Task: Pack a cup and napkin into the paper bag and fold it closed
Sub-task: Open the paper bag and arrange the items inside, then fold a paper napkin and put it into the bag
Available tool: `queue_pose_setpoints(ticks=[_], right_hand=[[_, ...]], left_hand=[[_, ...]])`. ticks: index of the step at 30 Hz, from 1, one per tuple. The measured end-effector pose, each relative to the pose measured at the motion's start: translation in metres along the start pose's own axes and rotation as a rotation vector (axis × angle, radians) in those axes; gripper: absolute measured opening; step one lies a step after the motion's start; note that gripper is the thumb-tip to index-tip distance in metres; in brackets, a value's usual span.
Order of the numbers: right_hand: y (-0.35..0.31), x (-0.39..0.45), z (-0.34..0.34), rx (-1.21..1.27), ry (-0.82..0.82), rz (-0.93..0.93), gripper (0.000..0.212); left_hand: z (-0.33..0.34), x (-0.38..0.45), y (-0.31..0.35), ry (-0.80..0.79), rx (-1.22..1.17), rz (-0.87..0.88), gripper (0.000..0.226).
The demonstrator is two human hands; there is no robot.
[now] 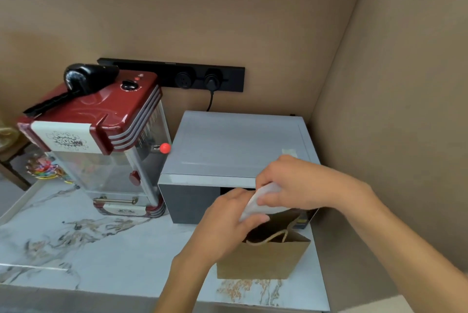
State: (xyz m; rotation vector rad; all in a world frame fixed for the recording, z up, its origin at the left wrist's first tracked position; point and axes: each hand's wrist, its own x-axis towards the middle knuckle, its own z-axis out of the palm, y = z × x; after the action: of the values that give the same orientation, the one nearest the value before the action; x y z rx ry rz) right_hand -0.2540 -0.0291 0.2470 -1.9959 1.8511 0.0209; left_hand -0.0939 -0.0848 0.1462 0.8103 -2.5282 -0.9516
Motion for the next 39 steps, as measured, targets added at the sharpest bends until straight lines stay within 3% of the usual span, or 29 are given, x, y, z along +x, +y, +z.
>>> queue_pose_setpoints(ticks=[1, 7, 10, 13, 15, 18, 20, 25, 29, 33, 39], right_hand=[[-0.002, -0.003, -0.01, -0.006, 0.023, -0.011, 0.014], [0.004, -0.015, -0.042, 0.092, 0.362, -0.012, 0.02], [0.014, -0.018, -0.036, 0.59, 0.597, -0.062, 0.019], [0.022, -0.018, -0.012, 1.072, 0.811, 0.079, 0.049], [0.022, -0.021, 0.005, 1.287, 0.72, 0.191, 0.058], [0.015, -0.027, 0.019, 1.392, 0.491, 0.171, 0.045], [0.01, -0.027, 0.021, 1.333, 0.507, 0.143, 0.036], [0.012, -0.029, 0.016, 1.23, 0.61, 0.166, 0.019], [0.018, -0.032, 0.018, 1.198, 0.623, 0.168, 0.02], [0.015, -0.025, 0.025, 1.247, 0.604, 0.166, 0.036], [0.018, -0.023, 0.029, 1.373, 0.602, 0.205, 0.016]], left_hand=[[-0.005, 0.001, 0.005, 0.028, -0.052, -0.006, 0.007], [-0.031, 0.002, 0.031, 0.04, -0.457, -0.069, 0.023], [-0.04, 0.005, 0.043, 0.083, -0.761, -0.177, 0.019], [-0.044, 0.01, 0.051, 0.17, -0.941, -0.275, 0.025], [-0.043, 0.014, 0.052, 0.221, -0.986, -0.319, 0.029], [-0.04, 0.02, 0.056, 0.271, -0.971, -0.338, 0.038], [-0.037, 0.023, 0.059, 0.279, -0.938, -0.342, 0.042], [-0.035, 0.023, 0.062, 0.253, -0.937, -0.337, 0.02], [-0.037, 0.025, 0.061, 0.294, -0.861, -0.301, 0.016], [-0.035, 0.022, 0.063, 0.266, -0.8, -0.269, 0.034], [-0.043, 0.021, 0.059, 0.249, -0.739, -0.297, 0.016]])
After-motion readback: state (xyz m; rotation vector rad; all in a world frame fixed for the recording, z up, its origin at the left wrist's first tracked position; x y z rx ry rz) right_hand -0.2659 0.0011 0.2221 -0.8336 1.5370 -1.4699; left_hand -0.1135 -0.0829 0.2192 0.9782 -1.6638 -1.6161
